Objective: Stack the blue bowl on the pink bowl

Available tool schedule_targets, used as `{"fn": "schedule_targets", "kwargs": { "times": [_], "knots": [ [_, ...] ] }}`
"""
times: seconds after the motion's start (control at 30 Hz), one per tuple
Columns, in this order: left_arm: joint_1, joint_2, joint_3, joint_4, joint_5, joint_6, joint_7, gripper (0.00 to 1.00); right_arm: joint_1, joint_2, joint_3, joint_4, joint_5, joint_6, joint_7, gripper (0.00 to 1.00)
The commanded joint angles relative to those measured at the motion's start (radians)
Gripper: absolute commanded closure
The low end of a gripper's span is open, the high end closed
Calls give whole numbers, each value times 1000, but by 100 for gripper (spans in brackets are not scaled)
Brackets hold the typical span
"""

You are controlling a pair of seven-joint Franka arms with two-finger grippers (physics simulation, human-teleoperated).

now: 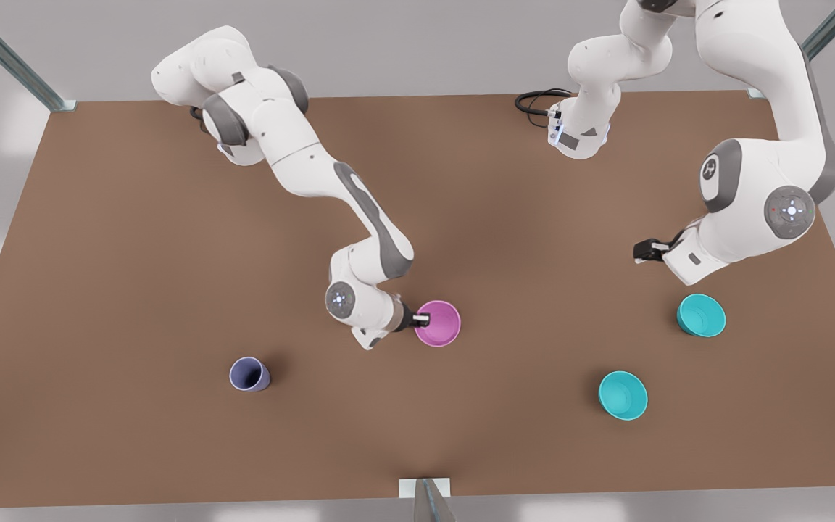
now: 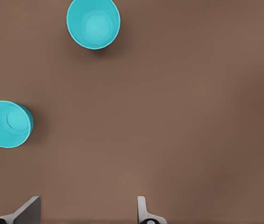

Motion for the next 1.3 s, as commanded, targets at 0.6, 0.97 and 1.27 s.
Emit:
{"fn": "schedule_targets", "kwargs": {
  "times": [0.6,0.97,1.27],
  "knots": [
    [247,566,295,246,-228,347,867,0,-294,-189,-159,16,-397,-862,-121,0],
    [255,624,295,181,-228,356,866,40,-636,-904,153,-309,-808,-801,-338,0],
    [252,621,293,181,-228,351,864,74,-666,-689,145,-91,-792,-841,-335,0]
  ]
}}
